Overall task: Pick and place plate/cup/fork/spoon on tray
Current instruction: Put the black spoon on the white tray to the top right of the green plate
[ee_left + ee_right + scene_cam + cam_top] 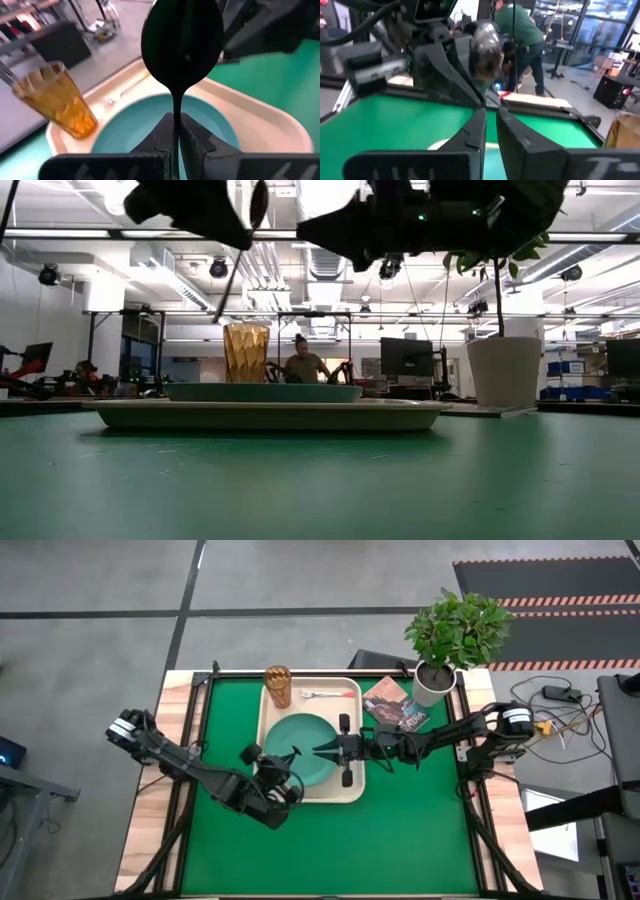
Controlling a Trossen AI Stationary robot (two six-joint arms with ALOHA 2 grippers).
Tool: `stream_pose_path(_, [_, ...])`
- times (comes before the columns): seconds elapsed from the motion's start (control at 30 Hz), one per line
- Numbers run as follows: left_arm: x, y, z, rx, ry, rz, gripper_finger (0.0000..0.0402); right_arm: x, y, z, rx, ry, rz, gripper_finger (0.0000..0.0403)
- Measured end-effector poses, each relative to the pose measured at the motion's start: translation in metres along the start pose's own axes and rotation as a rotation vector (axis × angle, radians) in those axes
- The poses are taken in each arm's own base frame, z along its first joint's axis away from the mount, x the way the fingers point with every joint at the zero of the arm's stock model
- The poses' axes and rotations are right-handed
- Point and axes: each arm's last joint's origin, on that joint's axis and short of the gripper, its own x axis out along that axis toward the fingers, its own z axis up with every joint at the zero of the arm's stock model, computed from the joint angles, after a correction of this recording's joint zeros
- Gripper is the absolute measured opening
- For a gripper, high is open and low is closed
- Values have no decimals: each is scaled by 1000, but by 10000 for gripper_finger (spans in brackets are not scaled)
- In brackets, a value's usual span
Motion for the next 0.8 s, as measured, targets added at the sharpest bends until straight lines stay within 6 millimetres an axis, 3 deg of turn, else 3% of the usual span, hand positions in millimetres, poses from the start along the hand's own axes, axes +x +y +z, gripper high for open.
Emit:
stream_pose_path(0.23, [13, 0, 10, 6, -28, 23, 0, 12, -2, 10, 16, -32, -9, 112])
stream_pose_path(0.47, [18, 3, 14, -66, -87, 86, 0, 16, -7, 16, 16, -39, -140, 193])
stream_pose_path(0.8, [29, 7, 17, -89, -81, 116, 0, 26, -9, 28, -44, -71, -152, 205])
